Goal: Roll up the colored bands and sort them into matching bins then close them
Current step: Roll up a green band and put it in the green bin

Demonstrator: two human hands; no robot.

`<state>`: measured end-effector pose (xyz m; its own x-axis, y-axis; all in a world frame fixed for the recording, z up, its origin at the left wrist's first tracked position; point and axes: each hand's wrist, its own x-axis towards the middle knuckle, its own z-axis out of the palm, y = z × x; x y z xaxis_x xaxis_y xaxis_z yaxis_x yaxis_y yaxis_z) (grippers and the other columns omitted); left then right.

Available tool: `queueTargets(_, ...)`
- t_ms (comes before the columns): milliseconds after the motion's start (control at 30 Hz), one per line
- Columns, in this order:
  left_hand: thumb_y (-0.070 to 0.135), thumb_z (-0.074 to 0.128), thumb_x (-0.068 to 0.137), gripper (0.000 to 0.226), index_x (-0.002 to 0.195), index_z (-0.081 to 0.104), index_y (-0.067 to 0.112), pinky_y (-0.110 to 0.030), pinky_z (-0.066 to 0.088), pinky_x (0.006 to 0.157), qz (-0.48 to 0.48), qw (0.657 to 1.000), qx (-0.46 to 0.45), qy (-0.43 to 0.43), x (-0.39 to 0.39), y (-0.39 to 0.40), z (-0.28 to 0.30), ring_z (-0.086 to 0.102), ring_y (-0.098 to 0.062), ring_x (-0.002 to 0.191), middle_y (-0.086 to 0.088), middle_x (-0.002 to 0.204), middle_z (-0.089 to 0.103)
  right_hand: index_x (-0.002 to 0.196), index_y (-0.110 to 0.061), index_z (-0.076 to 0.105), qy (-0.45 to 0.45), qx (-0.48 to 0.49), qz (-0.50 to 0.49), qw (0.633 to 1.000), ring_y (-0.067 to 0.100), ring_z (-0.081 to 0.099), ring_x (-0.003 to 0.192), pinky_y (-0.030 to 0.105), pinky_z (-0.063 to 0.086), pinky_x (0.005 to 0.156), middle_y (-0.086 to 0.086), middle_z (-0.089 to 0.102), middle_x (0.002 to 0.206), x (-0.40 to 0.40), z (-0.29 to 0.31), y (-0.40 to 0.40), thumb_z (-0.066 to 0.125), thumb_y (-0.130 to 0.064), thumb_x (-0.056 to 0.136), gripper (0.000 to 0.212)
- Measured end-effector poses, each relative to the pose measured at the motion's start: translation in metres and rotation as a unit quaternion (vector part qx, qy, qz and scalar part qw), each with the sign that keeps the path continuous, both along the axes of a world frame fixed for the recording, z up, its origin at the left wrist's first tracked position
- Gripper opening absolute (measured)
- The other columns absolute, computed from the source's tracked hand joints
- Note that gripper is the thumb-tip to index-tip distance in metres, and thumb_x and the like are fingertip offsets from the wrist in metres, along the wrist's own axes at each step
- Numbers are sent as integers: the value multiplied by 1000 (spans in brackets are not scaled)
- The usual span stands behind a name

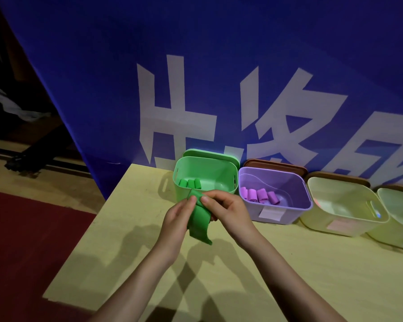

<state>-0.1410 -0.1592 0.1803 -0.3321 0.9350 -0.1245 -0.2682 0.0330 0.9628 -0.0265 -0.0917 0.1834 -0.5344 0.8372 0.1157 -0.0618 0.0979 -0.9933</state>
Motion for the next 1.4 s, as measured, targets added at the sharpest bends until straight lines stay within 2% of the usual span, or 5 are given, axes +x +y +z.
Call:
queueTargets(233, 32, 50, 97, 36, 74, 75, 22, -24, 50, 68, 19, 998, -49, 18, 7, 10, 3, 69, -10, 74, -3, 79, 75, 84, -9, 68, 10, -17, -29, 999, 1, 46, 53, 14, 37, 52, -4, 58, 64, 2, -5, 8, 62, -1, 89, 12)
queueTargets(467, 24, 51, 96, 21, 98, 69, 12, -13, 43, 45, -22, 995, -65, -73, -5, 9, 4, 61, -1, 52, 5, 63, 68, 91, -11, 67, 28, -29, -12, 999, 0, 50, 58, 14, 41, 58, -10, 65, 70, -3, -15, 3, 62, 2, 88, 14)
queueTargets(867, 19, 45, 99, 26, 115, 66, 14, -37, 48, 98, -22, 998, -51, -4, -30, 5, -1, 63, -20, 110, -7, 112, 71, 92, -35, 66, -19, 60, -104, 993, 1, 55, 71, 20, 46, 71, -16, 68, 82, -20, -19, -5, 66, -2, 86, 33)
queueTargets(1033, 17, 41, 101, 28, 92, 67, 23, -17, 50, 72, 8, 993, -19, 114, -27, 6, 5, 65, -1, 78, 9, 79, 71, 95, -25, 72, -77, 164, -146, 973, 2, 56, 71, 12, 42, 68, -15, 67, 84, -21, -18, -6, 70, -9, 84, 19)
queueTargets(1400, 22, 55, 95, 31, 64, 52, 23, -21, 29, 49, 38, 965, 40, 255, -27, 1, -5, 38, -2, 50, 12, 50, 46, 105, -13, 73, -154, 355, -184, 903, -2, 52, 73, 6, 42, 72, -2, 70, 87, -19, -20, -14, 66, -16, 83, 24)
